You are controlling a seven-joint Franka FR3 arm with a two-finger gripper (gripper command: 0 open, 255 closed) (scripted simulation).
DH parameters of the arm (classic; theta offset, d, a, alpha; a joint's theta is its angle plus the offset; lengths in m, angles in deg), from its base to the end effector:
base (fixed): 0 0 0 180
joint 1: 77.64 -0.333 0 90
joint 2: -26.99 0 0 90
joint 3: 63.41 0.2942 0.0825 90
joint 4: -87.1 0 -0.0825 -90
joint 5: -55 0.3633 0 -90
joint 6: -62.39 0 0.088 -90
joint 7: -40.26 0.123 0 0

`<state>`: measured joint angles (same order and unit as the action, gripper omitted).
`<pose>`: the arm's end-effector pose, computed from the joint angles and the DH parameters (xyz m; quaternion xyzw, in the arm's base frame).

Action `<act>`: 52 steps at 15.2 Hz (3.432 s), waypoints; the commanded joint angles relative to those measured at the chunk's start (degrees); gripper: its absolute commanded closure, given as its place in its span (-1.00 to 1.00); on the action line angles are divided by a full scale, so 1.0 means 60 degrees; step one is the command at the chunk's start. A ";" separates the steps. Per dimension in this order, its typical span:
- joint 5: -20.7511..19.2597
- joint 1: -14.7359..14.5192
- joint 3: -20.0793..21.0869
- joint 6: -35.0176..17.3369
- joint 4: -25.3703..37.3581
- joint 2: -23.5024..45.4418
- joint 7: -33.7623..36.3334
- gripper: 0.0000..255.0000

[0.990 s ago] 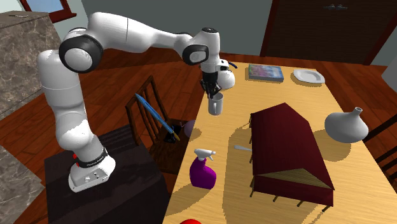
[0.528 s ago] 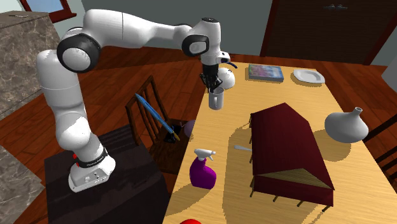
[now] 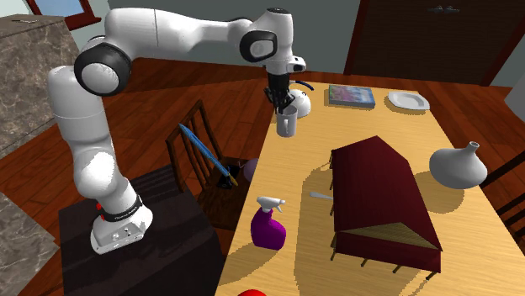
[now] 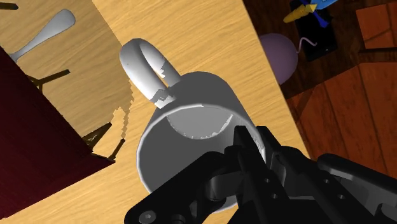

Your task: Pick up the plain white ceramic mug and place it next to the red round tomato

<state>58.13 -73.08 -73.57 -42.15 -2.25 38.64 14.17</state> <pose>0.5909 -0.1414 0.5005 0.9949 0.0954 0.0336 0.0030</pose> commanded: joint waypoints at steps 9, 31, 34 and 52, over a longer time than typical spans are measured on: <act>-0.0153 0.0853 -0.0721 -0.0367 -0.1984 -0.1595 -0.1598 1.00; -0.0225 0.3112 -0.3267 -0.0253 -0.2808 -0.2405 -0.6387 1.00; -0.0057 0.3455 -0.3658 -0.0153 -0.2498 -0.2119 -0.7162 1.00; 0.2598 0.7056 -0.5091 0.1549 0.1998 0.1902 -1.1971 1.00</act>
<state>72.26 -32.71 -104.18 -33.79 7.07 47.75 -56.17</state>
